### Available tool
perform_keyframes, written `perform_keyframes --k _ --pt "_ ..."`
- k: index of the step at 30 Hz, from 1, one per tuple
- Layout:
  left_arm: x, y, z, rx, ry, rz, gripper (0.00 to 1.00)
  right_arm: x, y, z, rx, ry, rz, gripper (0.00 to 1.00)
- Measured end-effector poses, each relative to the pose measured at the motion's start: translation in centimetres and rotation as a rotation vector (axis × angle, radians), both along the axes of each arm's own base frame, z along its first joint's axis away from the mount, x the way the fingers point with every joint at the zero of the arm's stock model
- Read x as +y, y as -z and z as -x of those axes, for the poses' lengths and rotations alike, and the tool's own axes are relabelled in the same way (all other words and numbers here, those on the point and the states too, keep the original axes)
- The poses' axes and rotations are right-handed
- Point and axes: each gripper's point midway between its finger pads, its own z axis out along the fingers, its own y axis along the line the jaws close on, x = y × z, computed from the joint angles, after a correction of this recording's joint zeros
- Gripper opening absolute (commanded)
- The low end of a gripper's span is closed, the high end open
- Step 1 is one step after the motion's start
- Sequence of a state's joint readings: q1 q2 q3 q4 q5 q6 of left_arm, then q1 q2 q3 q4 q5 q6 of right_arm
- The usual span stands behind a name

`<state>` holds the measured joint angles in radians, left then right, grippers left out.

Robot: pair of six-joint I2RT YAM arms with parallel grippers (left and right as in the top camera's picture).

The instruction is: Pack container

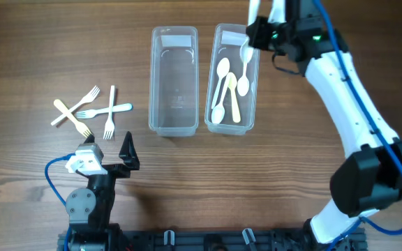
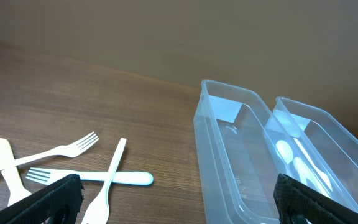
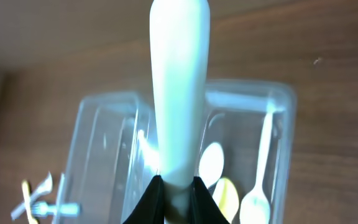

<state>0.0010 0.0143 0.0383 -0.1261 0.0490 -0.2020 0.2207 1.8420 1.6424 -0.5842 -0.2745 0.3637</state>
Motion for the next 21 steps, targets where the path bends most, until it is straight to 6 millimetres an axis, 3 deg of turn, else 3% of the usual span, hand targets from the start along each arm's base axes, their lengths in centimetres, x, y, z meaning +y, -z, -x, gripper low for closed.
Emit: perform_keyframes --k 4,5,6,7,11,14,17,18,21 --pt "0.0 0.0 0.0 0.0 0.0 0.0 1.0 1.4 3.1 0.1 0.052 -0.045 0.037 0.06" --pt "0.0 0.0 0.0 0.0 0.0 0.0 1.0 1.6 4.1 0.0 0.07 -0.049 0.043 0.15" --pt "0.0 0.0 0.0 0.0 0.0 0.0 1.0 1.8 5.1 0.0 0.089 -0.054 0.051 0.4" --pt "0.0 0.0 0.0 0.0 0.0 0.0 1.0 1.9 6.2 0.0 0.111 -0.059 0.06 0.53" --pt "0.0 0.0 0.0 0.0 0.0 0.0 1.0 1.8 7.5 -0.1 0.127 -0.071 0.079 0.84" --pt "0.0 0.0 0.0 0.0 0.0 0.0 1.0 1.2 7.1 -0.6 0.097 -0.069 0.1 0.88" --pt "0.0 0.0 0.0 0.0 0.0 0.0 1.0 -1.7 5.7 -1.4 0.062 -0.014 0.122 0.89" --pt "0.0 0.0 0.0 0.0 0.0 0.0 1.0 -3.8 4.6 -1.7 0.045 0.026 0.127 0.89" --pt "0.0 0.0 0.0 0.0 0.0 0.0 1.0 -12.6 1.2 -1.6 0.009 0.196 0.143 0.9"
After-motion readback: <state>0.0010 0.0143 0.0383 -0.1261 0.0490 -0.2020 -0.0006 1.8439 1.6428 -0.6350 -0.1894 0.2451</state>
